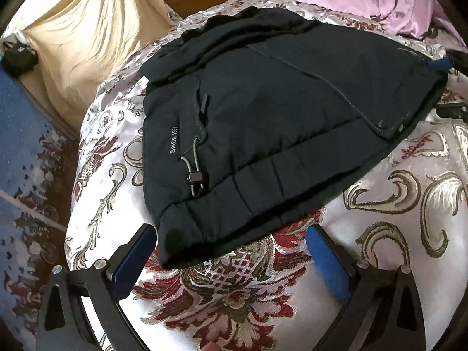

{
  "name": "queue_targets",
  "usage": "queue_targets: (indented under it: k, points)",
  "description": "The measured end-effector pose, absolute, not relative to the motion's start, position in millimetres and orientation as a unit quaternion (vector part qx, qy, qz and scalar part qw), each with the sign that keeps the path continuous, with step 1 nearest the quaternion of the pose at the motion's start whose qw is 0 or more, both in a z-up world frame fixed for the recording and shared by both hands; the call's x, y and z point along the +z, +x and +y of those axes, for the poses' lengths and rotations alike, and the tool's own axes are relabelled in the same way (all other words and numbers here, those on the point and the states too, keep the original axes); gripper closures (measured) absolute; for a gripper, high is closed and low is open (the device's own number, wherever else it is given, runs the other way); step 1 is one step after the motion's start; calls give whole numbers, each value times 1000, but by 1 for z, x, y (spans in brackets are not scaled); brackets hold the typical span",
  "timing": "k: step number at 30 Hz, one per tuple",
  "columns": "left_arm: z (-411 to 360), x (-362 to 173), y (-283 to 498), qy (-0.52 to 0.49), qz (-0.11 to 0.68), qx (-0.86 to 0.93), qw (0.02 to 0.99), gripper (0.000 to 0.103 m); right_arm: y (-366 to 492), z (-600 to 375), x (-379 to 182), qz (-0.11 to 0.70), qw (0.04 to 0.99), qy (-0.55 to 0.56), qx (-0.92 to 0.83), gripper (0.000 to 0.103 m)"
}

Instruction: Fold large clothes

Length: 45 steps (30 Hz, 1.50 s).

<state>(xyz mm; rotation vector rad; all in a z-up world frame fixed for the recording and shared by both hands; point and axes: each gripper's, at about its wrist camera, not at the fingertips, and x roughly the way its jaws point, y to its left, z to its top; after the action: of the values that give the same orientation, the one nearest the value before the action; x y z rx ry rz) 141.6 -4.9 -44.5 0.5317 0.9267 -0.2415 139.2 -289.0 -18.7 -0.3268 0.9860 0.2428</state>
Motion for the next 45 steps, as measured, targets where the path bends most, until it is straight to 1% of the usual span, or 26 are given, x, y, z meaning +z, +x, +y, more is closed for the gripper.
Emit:
queue_targets:
  k: [5,9,14,20,22,23,24,25,26,27,29,31,33,34,36,37,39,40,41,43,45]
  points:
    - [-7,-49,147,259,452,-108,847,0,142,-282,-17,480,844,-208,120,2]
    - [-9,-52,152,263,456,-104,844,0,149,-284,-18,495,832,-219,120,2]
    - [-15,-51,154,279,441,-88,848,0,155,-284,-22,521,811,-230,130,2]
    - [-11,-50,160,276,433,-69,855,1,155,-281,-23,518,807,-255,125,2]
    - [-7,-48,164,269,430,-58,860,14,154,-280,-23,517,806,-262,124,2]
    - [-6,-47,165,265,429,-59,861,17,153,-280,-23,516,806,-265,123,2]
    - [-6,-47,166,267,426,-50,863,31,153,-280,-23,515,805,-268,121,2]
    - [-6,-47,167,269,426,-46,863,39,153,-279,-23,514,805,-271,121,2]
    - [-6,-48,168,269,426,-49,862,43,154,-279,-23,515,803,-274,122,2]
    - [-6,-49,169,270,425,-46,863,52,152,-278,-23,516,801,-279,122,2]
    - [-6,-49,169,270,423,-45,863,58,152,-280,-23,516,797,-288,125,2]
    - [-4,-47,169,261,421,-49,867,69,152,-280,-22,515,793,-300,126,2]
    - [0,-42,171,243,421,-57,872,75,151,-280,-21,511,793,-308,124,4]
    - [3,-39,172,229,420,-63,876,78,151,-279,-20,505,794,-314,121,5]
    - [6,-35,172,214,420,-72,879,81,147,-278,-18,493,798,-328,113,15]
    - [6,-34,173,211,420,-74,880,81,147,-278,-17,486,800,-335,106,23]
    - [7,-35,174,212,422,-76,878,81,143,-279,-14,475,805,-339,103,26]
    - [7,-36,175,212,422,-76,878,82,142,-280,-12,469,808,-342,100,32]
    - [7,-37,176,212,423,-76,878,82,140,-281,-12,463,809,-349,94,40]
    - [7,-37,176,212,423,-76,878,82,138,-283,-12,458,812,-354,82,51]
    - [8,-37,176,213,423,-76,878,82,136,-287,-10,452,820,-342,80,55]
